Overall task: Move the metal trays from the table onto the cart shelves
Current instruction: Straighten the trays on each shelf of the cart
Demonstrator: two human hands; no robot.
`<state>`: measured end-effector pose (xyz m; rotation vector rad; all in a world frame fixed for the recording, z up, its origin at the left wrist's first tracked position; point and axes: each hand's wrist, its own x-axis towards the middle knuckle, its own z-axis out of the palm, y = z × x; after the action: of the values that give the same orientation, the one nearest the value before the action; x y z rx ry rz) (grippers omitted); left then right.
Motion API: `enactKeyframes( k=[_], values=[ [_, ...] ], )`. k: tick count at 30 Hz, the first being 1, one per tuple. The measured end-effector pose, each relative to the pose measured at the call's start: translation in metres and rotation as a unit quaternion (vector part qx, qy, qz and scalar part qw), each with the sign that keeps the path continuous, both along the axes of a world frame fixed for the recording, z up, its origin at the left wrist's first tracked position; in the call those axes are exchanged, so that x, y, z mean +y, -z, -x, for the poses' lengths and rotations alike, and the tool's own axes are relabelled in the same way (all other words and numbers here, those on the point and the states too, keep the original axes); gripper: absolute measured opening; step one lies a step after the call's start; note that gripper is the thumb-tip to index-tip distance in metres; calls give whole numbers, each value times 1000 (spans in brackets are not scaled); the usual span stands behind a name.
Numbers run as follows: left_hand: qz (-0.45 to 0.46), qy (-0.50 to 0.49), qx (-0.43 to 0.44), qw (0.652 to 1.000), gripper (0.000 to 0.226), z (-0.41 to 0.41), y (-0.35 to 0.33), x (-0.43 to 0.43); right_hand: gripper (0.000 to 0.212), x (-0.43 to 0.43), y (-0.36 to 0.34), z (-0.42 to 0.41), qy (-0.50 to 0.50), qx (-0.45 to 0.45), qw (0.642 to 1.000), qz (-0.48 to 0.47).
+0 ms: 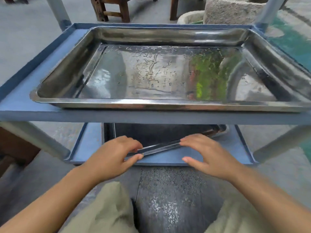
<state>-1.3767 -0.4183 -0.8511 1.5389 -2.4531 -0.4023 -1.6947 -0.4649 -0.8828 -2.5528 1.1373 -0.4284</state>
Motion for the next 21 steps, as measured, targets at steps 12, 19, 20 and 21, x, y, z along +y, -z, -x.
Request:
enactKeyframes(
  k=[12, 19, 20, 21],
  values=[
    [-149, -173, -124, 966, 79, 0, 161, -41, 122, -98, 133, 36, 163, 278, 936, -139],
    [-241, -235, -142, 931, 96, -11, 195, -44, 115, -116, 152, 32, 213, 320, 914, -131],
    [-234, -236, -144, 932, 98, -11, 195, -46, 116, -116, 151, 31, 215, 319, 914, -128],
    [-224, -235, -150, 934, 99, -13, 195, -49, 116, -114, 152, 31, 216, 320, 914, -123]
  ],
)
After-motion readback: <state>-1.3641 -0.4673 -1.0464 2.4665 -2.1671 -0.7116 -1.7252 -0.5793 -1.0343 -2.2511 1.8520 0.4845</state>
